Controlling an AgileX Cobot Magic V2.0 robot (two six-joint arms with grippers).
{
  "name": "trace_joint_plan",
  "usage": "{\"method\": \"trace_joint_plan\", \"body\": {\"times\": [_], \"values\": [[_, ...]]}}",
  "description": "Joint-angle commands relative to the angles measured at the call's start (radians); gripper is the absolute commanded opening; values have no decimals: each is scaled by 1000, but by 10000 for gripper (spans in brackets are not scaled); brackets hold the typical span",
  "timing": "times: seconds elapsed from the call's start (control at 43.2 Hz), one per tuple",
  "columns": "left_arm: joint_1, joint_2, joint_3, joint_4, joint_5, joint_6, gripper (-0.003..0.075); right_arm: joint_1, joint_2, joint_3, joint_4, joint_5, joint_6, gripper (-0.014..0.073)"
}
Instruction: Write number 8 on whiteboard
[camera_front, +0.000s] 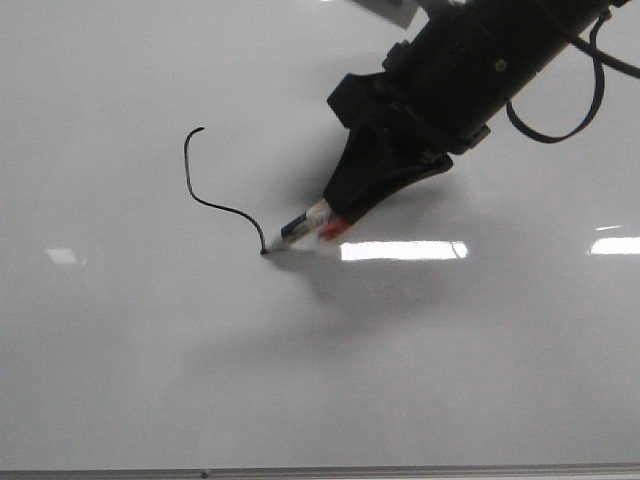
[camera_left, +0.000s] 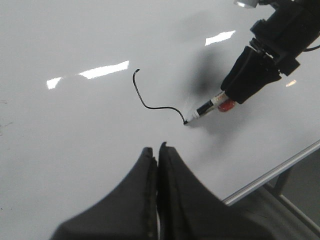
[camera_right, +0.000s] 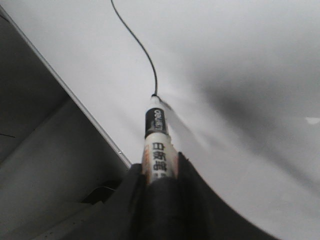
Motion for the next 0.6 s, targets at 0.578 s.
{"method": "trace_joint_plan", "body": {"times": [0.578], "values": [[2,5,-28,-21,-72,-9,-20,186,27,-100,101,-217,-6,-59]]}}
